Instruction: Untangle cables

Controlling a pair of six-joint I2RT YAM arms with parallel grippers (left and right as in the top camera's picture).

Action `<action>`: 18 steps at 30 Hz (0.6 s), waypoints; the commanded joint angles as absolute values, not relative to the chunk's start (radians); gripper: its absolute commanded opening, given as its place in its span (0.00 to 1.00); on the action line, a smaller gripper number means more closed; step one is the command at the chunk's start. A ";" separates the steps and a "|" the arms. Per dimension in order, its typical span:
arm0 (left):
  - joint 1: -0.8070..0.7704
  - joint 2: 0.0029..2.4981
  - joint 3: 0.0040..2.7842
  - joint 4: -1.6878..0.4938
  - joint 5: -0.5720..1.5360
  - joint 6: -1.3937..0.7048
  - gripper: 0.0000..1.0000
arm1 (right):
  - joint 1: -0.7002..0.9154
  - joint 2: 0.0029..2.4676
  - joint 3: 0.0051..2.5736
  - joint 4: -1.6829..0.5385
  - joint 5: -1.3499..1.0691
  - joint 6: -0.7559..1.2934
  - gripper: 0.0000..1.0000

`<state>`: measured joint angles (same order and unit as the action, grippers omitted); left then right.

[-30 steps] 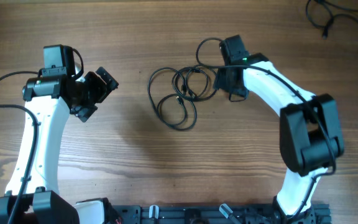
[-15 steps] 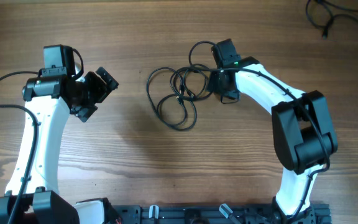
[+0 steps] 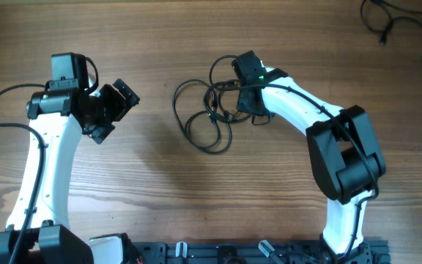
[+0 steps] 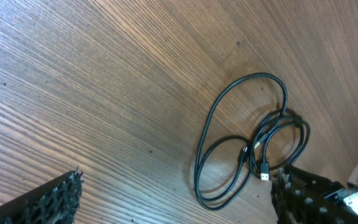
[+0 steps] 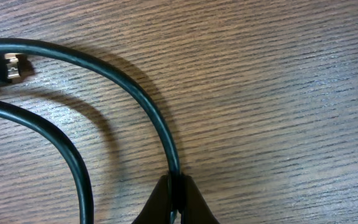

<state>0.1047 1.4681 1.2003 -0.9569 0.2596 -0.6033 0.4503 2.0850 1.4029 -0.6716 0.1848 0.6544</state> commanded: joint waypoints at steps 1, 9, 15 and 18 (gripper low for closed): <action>0.109 1.476 1.195 -0.954 0.249 -0.583 1.00 | 0.426 2.057 1.452 -0.730 0.180 0.655 0.04; 0.109 1.476 1.195 -0.954 0.250 -0.583 1.00 | 0.383 1.632 1.508 -0.748 0.146 0.577 0.04; 0.109 1.476 1.195 -0.958 0.250 -0.583 1.00 | 0.382 1.535 1.504 -0.723 0.062 0.581 0.17; 0.109 1.476 1.195 -0.958 0.250 -0.583 1.00 | 0.382 1.616 1.451 -0.738 0.063 0.640 0.42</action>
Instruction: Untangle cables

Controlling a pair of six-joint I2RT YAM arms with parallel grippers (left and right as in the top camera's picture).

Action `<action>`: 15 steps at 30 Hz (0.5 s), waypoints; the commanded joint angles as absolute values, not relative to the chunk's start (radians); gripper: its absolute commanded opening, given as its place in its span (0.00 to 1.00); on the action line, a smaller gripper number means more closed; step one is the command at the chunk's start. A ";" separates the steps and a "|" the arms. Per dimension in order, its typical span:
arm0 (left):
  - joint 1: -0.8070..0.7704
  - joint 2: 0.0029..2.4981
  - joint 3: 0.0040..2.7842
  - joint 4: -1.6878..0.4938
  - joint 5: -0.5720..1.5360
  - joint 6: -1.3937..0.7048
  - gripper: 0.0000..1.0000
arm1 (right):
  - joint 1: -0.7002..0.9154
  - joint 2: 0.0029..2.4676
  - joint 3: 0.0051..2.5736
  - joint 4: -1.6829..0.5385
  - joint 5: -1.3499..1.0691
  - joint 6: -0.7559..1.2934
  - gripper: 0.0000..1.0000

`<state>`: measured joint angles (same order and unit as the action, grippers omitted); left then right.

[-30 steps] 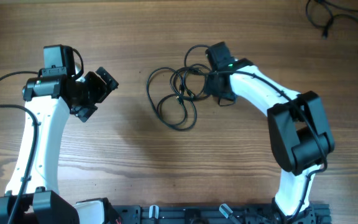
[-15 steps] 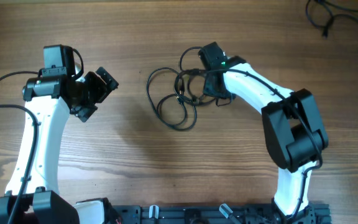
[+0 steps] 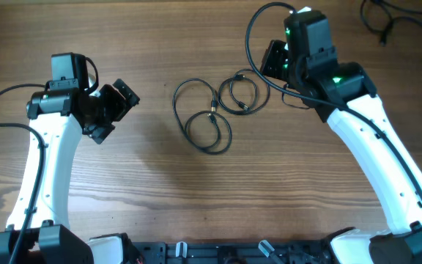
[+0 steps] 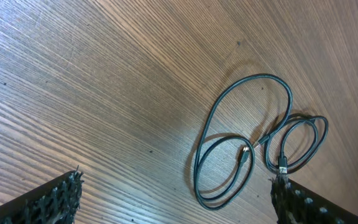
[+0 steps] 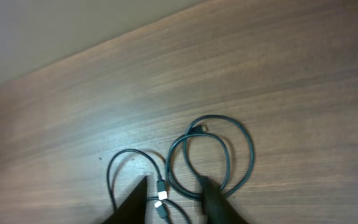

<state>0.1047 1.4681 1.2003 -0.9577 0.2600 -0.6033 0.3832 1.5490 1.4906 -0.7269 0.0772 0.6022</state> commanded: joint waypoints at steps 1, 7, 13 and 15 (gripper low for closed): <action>0.109 1.476 1.195 -0.958 0.250 -0.583 1.00 | 0.382 1.659 1.444 -0.745 0.063 0.640 0.45; 0.109 1.476 1.195 -0.958 0.250 -0.583 1.00 | 0.381 1.978 1.444 -0.662 0.110 0.589 0.52; 0.109 1.476 1.195 -0.954 0.249 -0.583 1.00 | 0.378 2.121 1.444 -0.550 0.108 0.418 0.45; 0.109 1.476 1.195 -0.952 0.249 -0.583 1.00 | 0.378 2.137 1.444 -0.526 0.108 0.418 0.41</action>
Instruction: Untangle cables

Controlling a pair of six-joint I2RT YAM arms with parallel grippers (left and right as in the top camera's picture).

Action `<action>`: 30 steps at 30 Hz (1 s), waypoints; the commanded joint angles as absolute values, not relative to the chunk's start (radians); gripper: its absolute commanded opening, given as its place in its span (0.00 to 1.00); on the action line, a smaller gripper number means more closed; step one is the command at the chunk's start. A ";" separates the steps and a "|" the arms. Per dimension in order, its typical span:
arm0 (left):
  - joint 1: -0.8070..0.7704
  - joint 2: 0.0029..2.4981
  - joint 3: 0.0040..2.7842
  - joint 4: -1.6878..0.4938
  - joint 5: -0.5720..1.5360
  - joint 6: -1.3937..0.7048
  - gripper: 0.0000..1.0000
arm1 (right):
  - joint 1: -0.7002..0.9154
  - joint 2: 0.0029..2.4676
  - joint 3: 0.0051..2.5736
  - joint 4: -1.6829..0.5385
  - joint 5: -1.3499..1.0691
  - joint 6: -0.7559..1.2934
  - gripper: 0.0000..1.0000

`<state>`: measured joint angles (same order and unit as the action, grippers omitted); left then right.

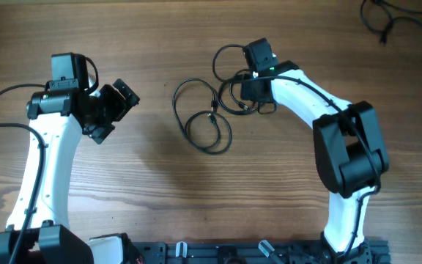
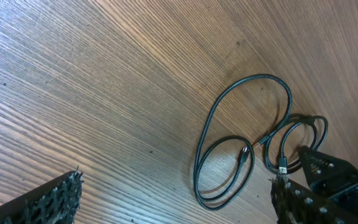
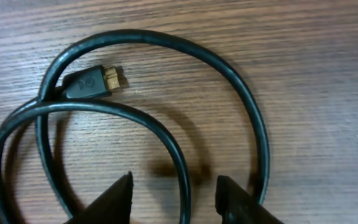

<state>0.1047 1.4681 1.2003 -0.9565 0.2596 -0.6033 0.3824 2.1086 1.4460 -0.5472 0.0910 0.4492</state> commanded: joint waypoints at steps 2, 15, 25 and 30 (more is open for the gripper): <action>0.109 1.476 1.195 -0.954 0.249 -0.583 1.00 | 0.378 2.158 1.444 -0.521 0.108 0.418 0.40; 0.109 1.476 1.195 -0.953 0.250 -0.583 1.00 | 0.360 1.754 1.539 -0.594 0.106 0.419 0.04; 0.109 1.476 1.195 -0.936 0.920 -0.186 1.00 | 0.395 1.570 1.529 -0.659 -0.264 0.611 0.04; 0.023 1.476 1.195 -0.925 0.920 -0.186 1.00 | 0.481 1.571 1.529 -0.678 -0.286 0.613 0.04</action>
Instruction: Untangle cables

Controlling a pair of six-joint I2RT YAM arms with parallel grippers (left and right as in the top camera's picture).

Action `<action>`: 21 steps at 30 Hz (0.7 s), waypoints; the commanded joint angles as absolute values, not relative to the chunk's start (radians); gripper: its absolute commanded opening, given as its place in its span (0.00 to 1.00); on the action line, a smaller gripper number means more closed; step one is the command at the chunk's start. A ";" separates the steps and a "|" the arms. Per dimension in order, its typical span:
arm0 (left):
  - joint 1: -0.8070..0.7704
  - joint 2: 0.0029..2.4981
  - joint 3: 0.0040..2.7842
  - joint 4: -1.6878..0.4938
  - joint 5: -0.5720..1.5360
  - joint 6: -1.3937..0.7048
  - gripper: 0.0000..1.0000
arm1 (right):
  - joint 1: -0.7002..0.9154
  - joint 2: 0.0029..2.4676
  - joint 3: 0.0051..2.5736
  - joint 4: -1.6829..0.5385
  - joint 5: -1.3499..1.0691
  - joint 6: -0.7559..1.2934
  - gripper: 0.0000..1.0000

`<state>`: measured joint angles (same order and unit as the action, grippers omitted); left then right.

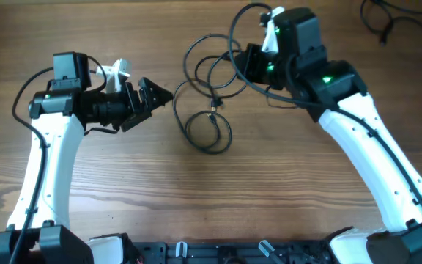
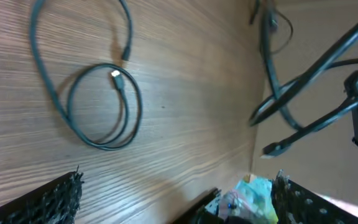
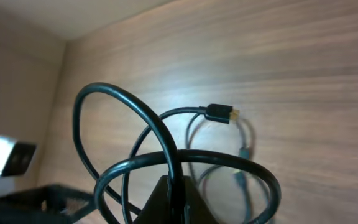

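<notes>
Two black cables. One lies on the wood table as a long loop ending in a smaller ring [image 1: 209, 137], also visible in the left wrist view [image 2: 98, 107]. The other cable [image 1: 212, 60] hangs in loops above the table with my right gripper [image 1: 250, 64] shut on it; the right wrist view shows the strand pinched between the jaws [image 3: 176, 190] and a gold-tipped plug [image 3: 219, 114] hanging free. My left gripper [image 1: 156, 95] is open just left of the lying cable, nothing between its fingers [image 2: 61, 199].
A further black cable [image 1: 398, 22] lies at the table's far right corner. The arm bases and a black rail [image 1: 255, 253] stand along the near edge. Bare wood [image 1: 196, 198] spreads in front of the lying cable.
My right gripper was open, low over the small coil on the table; now it is shut on that cable and raised, loops hanging. My left gripper has turned and moved right, up to the lying cable.
My right gripper was shut on a strand in the tangled pile. Then it was open and high, the two cables lying apart. Then it was down, open over the smaller coil. Now it holds that cable up, and my left gripper, still before, is beside the other.
</notes>
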<state>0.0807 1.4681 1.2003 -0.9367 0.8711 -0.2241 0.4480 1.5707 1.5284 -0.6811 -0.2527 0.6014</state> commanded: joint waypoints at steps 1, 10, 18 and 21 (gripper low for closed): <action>-0.002 1.476 1.195 -0.912 0.919 -0.186 1.00 | 0.492 1.572 1.529 -0.678 -0.286 0.613 0.04; -0.067 1.476 1.195 -0.832 0.723 -0.195 1.00 | 0.503 1.580 1.529 -0.775 -0.384 0.601 0.04; -0.067 1.476 1.195 -0.783 0.477 -0.349 0.61 | 0.503 1.580 1.529 -0.815 -0.439 0.574 0.04; -0.067 1.476 1.195 -0.794 0.443 -0.349 0.38 | 0.503 1.580 1.529 -0.834 -0.394 0.550 0.04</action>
<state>-0.0654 1.4681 1.1995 -0.7864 0.5091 -0.3367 0.5007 1.5707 1.5284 -0.8284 -0.4232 0.5877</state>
